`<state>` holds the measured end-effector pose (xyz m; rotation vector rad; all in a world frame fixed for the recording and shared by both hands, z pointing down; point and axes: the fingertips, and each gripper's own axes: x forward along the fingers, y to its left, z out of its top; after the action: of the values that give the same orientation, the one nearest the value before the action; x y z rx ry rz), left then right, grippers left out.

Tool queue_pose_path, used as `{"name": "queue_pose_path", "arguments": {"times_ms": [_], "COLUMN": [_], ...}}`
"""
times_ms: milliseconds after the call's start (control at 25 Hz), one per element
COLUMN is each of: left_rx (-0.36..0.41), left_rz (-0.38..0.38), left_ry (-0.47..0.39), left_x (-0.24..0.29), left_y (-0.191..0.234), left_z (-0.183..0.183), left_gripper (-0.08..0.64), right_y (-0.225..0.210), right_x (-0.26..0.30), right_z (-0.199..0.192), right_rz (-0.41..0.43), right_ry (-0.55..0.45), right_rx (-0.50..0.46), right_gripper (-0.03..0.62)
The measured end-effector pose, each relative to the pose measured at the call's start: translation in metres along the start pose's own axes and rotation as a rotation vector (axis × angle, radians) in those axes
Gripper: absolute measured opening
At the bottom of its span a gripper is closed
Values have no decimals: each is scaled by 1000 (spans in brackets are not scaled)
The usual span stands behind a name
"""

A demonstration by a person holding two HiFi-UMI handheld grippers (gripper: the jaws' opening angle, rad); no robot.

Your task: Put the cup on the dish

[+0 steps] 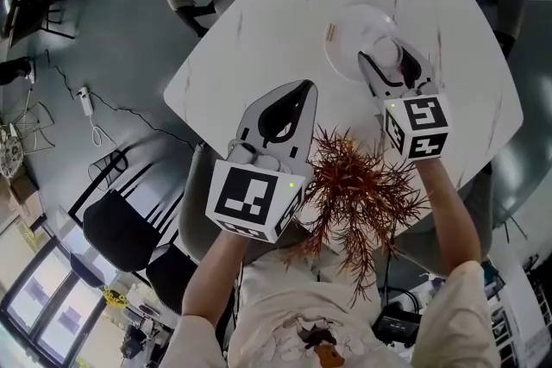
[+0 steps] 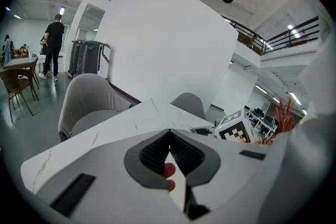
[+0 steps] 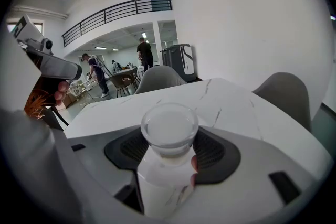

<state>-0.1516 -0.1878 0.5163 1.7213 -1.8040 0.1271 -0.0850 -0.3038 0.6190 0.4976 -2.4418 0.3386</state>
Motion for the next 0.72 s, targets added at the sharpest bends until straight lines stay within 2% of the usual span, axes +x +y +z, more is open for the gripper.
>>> {"name": "queue_pose_path", "arguments": {"times_ms": [240,720], "left_rx": [-1,-12], "left_rz": [0,-8], "left_ry": [1,-2], "left_x": [-1,-8], "left_y": [0,-7], "left_z": [0,4], "left_gripper": [3,3], "right_y": [5,7], "right_x": [2,-9], "right_z": [3,5], "right_rz": [-26,-15], "right_ry": [-14,-13], "right_rx": [-66,36], "right_gripper": [265,265]}}
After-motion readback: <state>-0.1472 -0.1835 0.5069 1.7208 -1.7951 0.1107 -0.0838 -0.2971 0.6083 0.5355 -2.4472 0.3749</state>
